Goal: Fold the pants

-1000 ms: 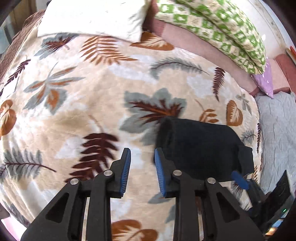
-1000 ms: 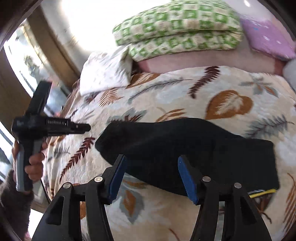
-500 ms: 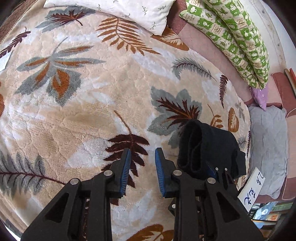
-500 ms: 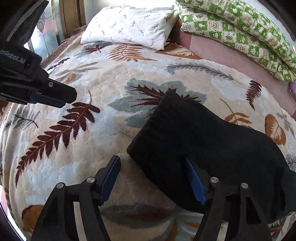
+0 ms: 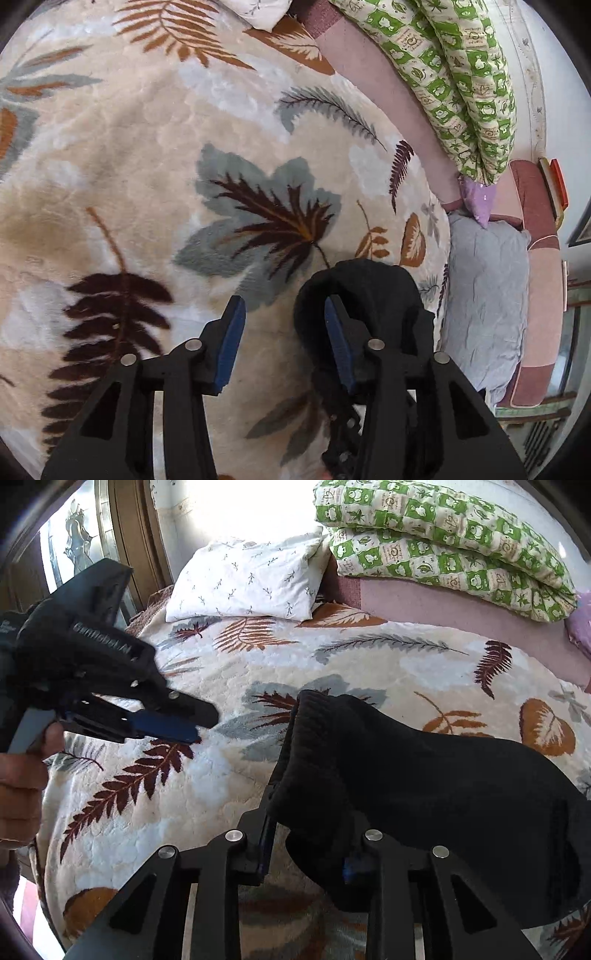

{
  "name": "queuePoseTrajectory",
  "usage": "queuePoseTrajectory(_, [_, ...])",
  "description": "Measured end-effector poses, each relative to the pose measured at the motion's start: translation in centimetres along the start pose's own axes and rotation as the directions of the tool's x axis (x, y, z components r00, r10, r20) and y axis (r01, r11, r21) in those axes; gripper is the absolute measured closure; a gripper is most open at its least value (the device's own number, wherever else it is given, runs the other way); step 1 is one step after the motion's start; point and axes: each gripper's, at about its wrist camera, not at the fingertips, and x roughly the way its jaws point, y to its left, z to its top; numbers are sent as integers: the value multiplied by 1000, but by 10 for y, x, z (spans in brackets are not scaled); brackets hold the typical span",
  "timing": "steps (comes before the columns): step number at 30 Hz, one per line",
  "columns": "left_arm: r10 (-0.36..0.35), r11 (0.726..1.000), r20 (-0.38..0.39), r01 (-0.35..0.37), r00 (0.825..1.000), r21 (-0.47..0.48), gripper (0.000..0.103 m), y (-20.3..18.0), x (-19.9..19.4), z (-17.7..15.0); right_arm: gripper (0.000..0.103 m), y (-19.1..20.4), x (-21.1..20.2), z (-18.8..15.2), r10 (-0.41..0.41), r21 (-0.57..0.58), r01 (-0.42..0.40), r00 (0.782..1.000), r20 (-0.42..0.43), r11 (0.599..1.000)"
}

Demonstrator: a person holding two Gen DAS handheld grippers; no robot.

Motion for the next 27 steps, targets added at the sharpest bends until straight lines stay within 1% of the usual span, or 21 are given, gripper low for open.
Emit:
queuePoseTrajectory(1, [-14, 1000, 0, 14, 1000, -23, 60, -2, 6, 5, 75, 0, -1, -2, 4, 1, -4, 1000, 0, 1000])
queuePoseTrajectory(3, [-70, 996, -5, 70, 998, -64, 60, -1, 14, 10, 75, -1, -2, -3, 13, 5, -13, 1000, -1, 1000])
queuePoseTrajectory(4, [-119, 989, -9, 118, 993, -89, 59, 1, 19, 12, 75, -1, -2, -4, 18, 7, -18, 1000, -1, 1000])
queuePoseTrajectory(5, [-150, 984, -15, 147, 989, -103, 57, 2, 23, 14, 75, -1, -2, -4, 24, 11, -23, 1000, 0, 1000])
queuePoseTrajectory(6, [-167, 980, -22, 163, 986, -110, 54, 2, 27, 15, 75, -3, -1, -3, 30, 19, -30, 1000, 1, 999])
queuePoseTrajectory(7, [-179, 977, -33, 174, 983, -121, 54, 2, 32, 16, 75, -5, 0, -3, 38, 30, -38, 999, 0, 999])
queuePoseTrajectory(9, [-235, 966, -48, 227, 971, -125, 54, 1, 34, 16, 75, -7, 1, -4, 51, 48, -51, 999, -1, 998])
queuePoseTrajectory(10, [-240, 967, -31, 236, 970, -102, 53, -2, 31, 16, 75, -8, 2, -4, 56, 50, -56, 998, -1, 997])
queuePoseTrajectory(11, [-216, 974, -21, 213, 976, -76, 51, -3, 29, 16, 75, -7, 2, -4, 58, 50, -57, 998, -2, 997])
queuePoseTrajectory(12, [-190, 980, -20, 189, 982, -57, 41, -4, 30, 16, 75, -8, 3, -4, 60, 51, -60, 998, -5, 997])
queuePoseTrajectory(13, [-161, 986, -34, 159, 986, -44, 38, -4, 33, 16, 75, -8, 3, -5, 64, 53, -64, 998, -3, 997])
queuePoseTrajectory(15, [-122, 992, -89, 121, 989, -19, 37, -5, 44, 14, 75, -7, 4, -4, 67, 52, -66, 998, -8, 996])
queuePoseTrajectory(16, [-112, 994, -92, 113, 989, -1, 37, -6, 45, 13, 75, -8, 5, -5, 68, 55, -68, 998, -7, 996])
queuePoseTrajectory(18, [-103, 995, -103, 104, 989, -1, 38, -8, 44, 13, 75, -7, 8, -5, 73, 63, -72, 997, -15, 995])
queuePoseTrajectory(19, [-110, 994, -109, 110, 988, -9, 40, -7, 44, 14, 75, -8, 10, -5, 77, 70, -75, 997, -21, 995])
queuePoseTrajectory(20, [-128, 992, -114, 127, 985, -12, 57, -8, 43, 13, 75, -8, 12, -6, 78, 73, -76, 997, -25, 994])
queuePoseTrajectory(21, [-139, 990, -121, 140, 983, -3, 72, -9, 42, 12, 75, -7, 12, -6, 75, 71, -73, 997, -24, 995])
queuePoseTrajectory(22, [-141, 989, -116, 144, 983, 17, 80, -14, 38, 10, 75, -6, 12, -7, 73, 69, -71, 997, -22, 995])
queuePoseTrajectory(24, [-160, 985, -103, 165, 982, 44, 89, -24, 29, 4, 75, -8, 11, -7, 79, 86, -77, 997, -25, 993])
queuePoseTrajectory(27, [-210, 977, -86, 213, 974, 27, 91, -34, 19, -4, 75, -12, 4, -8, 105, 116, -102, 994, -18, 988])
